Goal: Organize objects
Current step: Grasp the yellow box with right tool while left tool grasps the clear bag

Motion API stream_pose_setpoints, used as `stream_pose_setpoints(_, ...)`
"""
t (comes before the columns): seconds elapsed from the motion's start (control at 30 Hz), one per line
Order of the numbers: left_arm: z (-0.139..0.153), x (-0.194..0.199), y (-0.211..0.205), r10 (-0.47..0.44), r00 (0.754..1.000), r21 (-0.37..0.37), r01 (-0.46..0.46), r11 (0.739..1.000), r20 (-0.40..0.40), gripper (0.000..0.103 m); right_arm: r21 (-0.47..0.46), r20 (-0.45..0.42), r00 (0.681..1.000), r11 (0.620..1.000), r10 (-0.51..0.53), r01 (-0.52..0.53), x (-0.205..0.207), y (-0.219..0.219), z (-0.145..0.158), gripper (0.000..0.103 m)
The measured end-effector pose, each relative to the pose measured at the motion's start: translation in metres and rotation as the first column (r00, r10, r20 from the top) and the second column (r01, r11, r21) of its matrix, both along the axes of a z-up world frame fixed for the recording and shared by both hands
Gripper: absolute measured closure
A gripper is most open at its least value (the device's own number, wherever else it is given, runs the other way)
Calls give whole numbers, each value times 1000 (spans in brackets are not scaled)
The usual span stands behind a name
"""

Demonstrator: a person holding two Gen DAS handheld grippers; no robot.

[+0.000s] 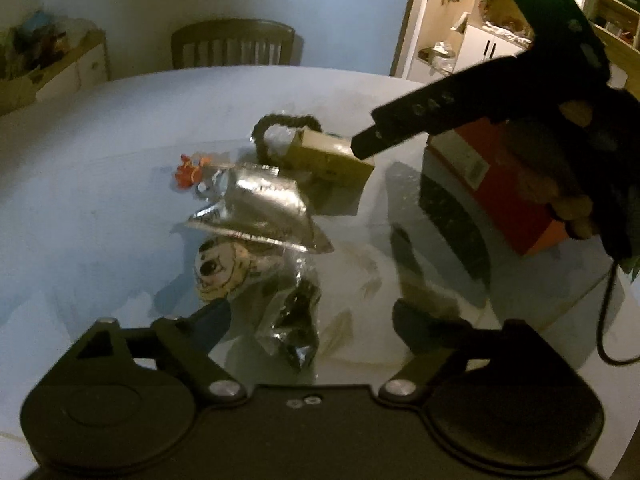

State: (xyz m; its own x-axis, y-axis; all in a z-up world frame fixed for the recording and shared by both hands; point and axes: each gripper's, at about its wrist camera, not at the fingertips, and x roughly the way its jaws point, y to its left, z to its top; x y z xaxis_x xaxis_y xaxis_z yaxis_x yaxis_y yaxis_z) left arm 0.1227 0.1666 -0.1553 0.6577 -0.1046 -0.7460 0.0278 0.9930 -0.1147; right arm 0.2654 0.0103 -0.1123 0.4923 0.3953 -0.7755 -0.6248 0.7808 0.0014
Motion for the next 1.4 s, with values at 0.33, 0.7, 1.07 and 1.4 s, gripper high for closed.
stream_pose_setpoints(0.33,-10,6,-1,40,999,-38,-41,998,-16,21,-54,-41,995,994,89,-91,31,31,-26,28)
stream_pose_setpoints(0.7,-14,11,-4,107,994,-38,-107,994,4,46,-72,-71,985,984,158,-163,36,48,-38,49)
stream_pose_setpoints(1.07,-11,14,-1,110,993,-82,-113,990,-35,77,-62,-61,989,989,133,-137,25,48,-37,69)
stream_pose_setpoints(1.4,-5,12,-6,97,993,-115,-104,988,-61,82,-1,-46,997,998,62,-62,6,35,-24,74)
